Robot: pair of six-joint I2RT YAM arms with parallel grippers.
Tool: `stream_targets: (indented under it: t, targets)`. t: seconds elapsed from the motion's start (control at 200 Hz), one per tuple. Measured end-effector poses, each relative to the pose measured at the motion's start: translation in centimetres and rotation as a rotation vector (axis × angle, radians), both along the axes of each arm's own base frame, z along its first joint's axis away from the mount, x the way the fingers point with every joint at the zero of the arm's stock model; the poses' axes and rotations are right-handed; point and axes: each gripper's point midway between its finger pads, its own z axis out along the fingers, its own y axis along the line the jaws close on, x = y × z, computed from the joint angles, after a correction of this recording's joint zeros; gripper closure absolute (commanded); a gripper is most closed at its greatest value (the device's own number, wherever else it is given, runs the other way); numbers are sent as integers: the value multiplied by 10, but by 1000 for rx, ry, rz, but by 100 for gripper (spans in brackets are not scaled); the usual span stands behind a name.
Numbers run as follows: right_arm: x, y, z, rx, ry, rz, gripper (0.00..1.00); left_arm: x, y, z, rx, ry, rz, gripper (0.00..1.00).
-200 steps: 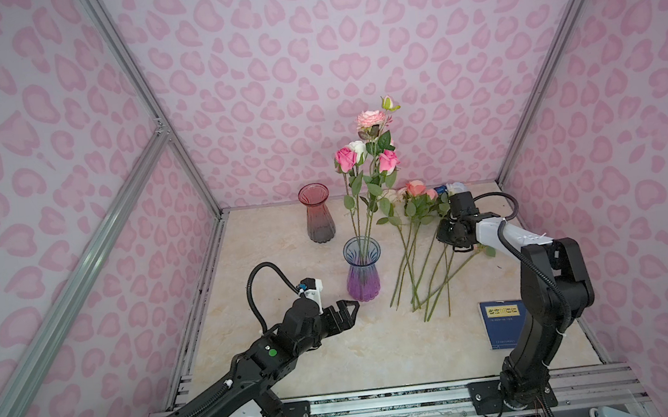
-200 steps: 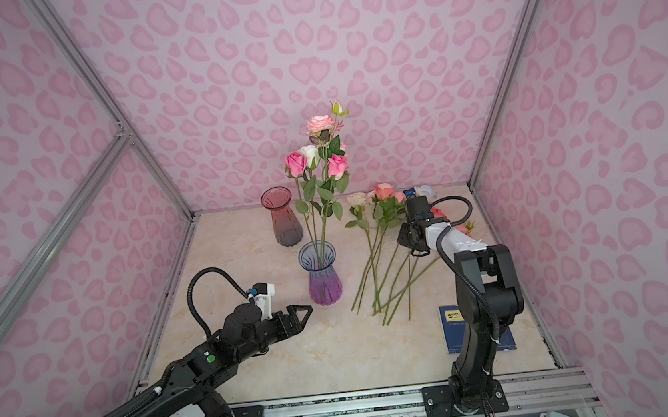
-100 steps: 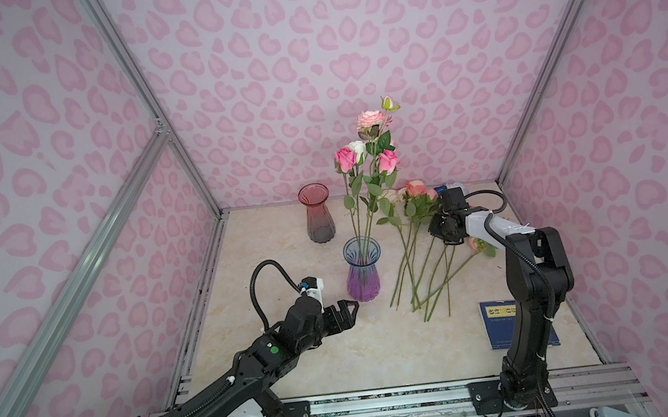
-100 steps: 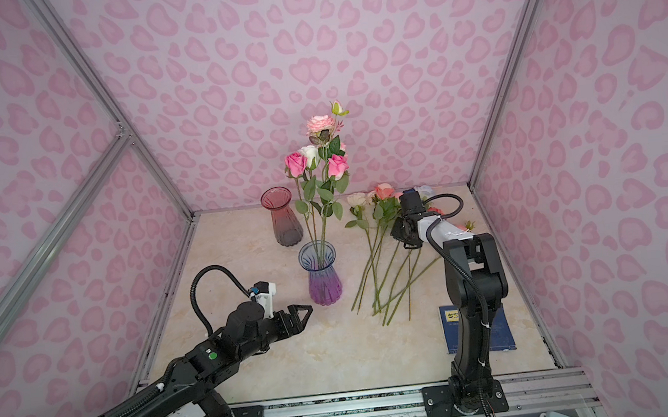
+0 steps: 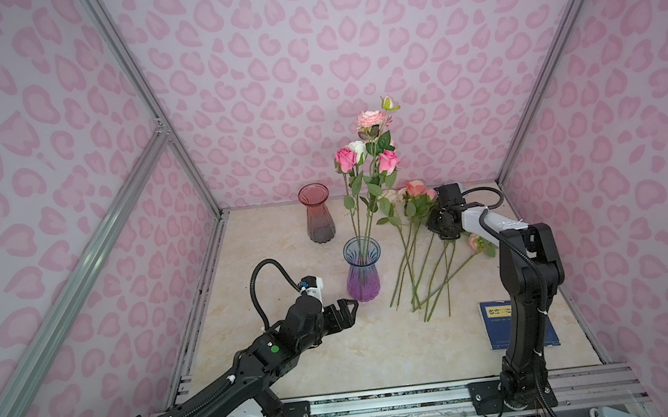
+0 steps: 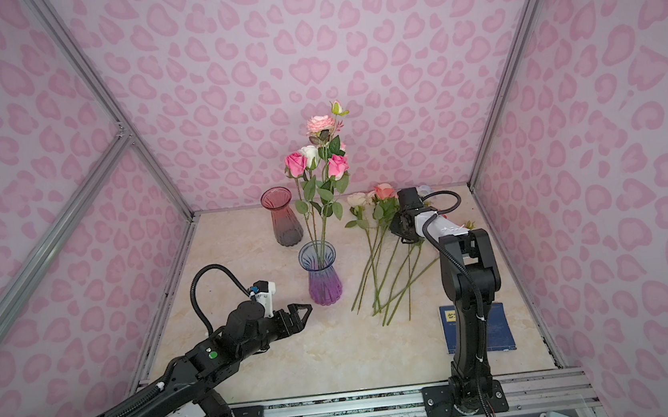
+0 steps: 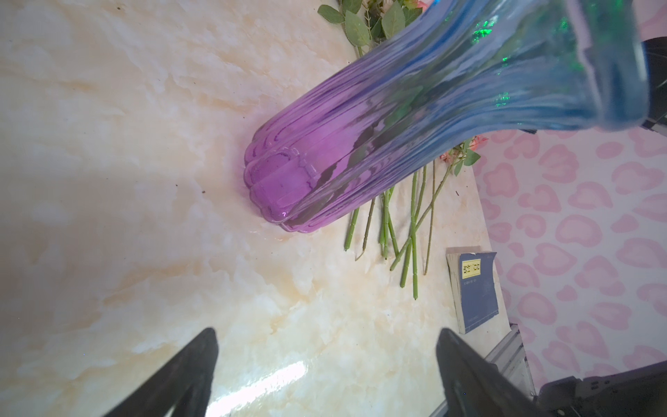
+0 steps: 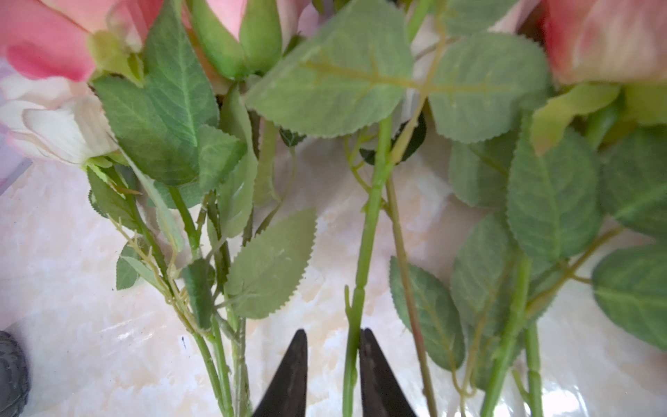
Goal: Arrange the flowers into the vase
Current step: 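Close the right gripper on a white rose stem in the bunch, then lift the white rose upright from the bunch with the right gripper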
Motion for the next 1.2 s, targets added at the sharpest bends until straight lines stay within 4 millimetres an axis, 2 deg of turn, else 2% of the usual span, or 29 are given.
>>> stream_targets:
  t: [0.215, 0.34, 0.445, 0.565, 0.725, 0.955, 1.2]
  targets:
    - [-8, -5, -17, 2, 33, -16, 77, 0, 1, -1, 3, 3, 0, 5]
    - [-19, -7, -30, 6, 69, -32, 89, 0, 1, -1, 4, 4, 1, 5]
    - [-21, -7, -28, 10, 57, -34, 95, 0, 0, 0, 5, 5, 0, 5]
    - [-17, -5, -15, 16, 16, -30, 97, 1, -1, 0, 4, 4, 0, 5]
    - [-13, 6, 16, 25, -56, 0, 98, 1, -1, 3, 3, 2, 0, 5]
    - [-9, 16, 90, -32, -225, 37, 98, 3, -3, 13, -9, -19, -3, 5]
    - [-22, 17, 160, -112, -392, 59, 99, 3, -1, 23, -17, -47, -2, 5]
